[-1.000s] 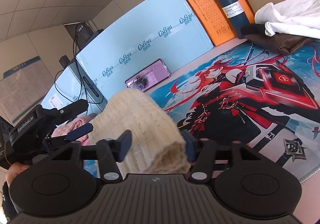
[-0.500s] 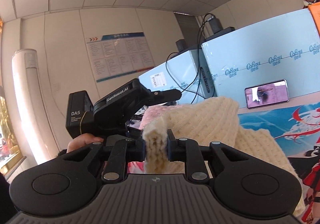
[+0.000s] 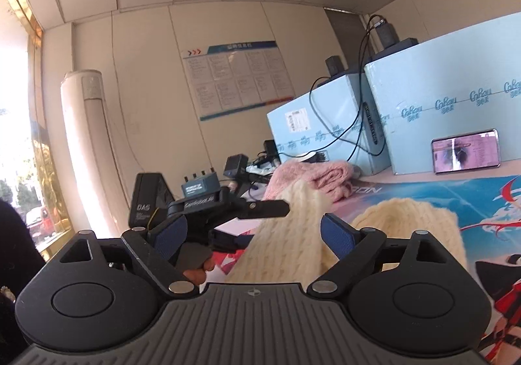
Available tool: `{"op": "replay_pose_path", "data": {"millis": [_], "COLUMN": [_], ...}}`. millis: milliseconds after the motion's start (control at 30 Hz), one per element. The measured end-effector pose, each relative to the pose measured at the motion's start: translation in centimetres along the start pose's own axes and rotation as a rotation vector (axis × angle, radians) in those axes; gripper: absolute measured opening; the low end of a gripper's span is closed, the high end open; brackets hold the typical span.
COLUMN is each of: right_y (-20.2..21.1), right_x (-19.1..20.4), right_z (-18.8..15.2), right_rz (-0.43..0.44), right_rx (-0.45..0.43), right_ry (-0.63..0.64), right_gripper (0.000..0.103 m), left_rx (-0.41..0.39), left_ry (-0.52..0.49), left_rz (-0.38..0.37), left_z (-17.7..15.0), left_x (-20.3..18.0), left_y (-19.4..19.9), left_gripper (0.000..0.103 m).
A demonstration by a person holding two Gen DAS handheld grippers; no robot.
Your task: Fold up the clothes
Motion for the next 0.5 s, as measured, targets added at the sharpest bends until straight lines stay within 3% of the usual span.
{"op": "replay_pose_path", "data": {"millis": [200,233,267,300,367,400,433,500], "right_y": [-4.5,-5.0,-5.5,-5.9,-6.7,-7.0,-7.2,-7.4], "right_x": [-7.8,-8.3,-8.8,-8.7,-7.9,-7.4,-7.0,-6.4], "right_z": [0.9,0.5,0.1,-0.6,-1.5,-2.0,-2.4,-3.3], "right_rz": [-0.51,-0.526,-0.535,-0.524,-0.508,-0.51,-0.517,-0.549], "right_rx": [0.198,0.225,0.251,0.273,0.306,0.316,0.323,0.324], "right_ry": [-0.124,-0.13,-0.131,-0.12,-0.066,-0.044,-0.022,0.012], "right_gripper": [0.09,0.09,0.089,0.089,0.084,0.074,0.058,0.049], "left_rx": [0.027,0.022,0.013,0.012,0.014,0.007,-0.001,-0.011], "left_ry": [-0.014,-0.023,-0.031,-0.035,-0.048,-0.073,-0.097,-0.138], "left_rz": [0.086,0.107,0.12,0.122,0.134,0.14,0.147,0.154], "left_z": [-0.7,-0.9,-1.0,-1.2,-1.6,-1.7,-1.8,-1.8], "left_x": [0.1,0.2,0.3,0.4,0.5,0.3,0.1,-0.4], "left_y": [0.0,0.1,0.2,0.1,0.0,0.0,0.0,0.0], "left_gripper": [0.101,0.1,0.092,0.073,0.058,0.049,0.047,0.038]}}
Point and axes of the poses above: each gripper's, at about its wrist camera, not at the fingertips, and y roughly against the way its jaws point, x to its left, z to its top, the point moved 3 cm from there along -y, roughly the way its jaws point, and after that the axes turned 15 degrees about -z, right-handed, at the moved point
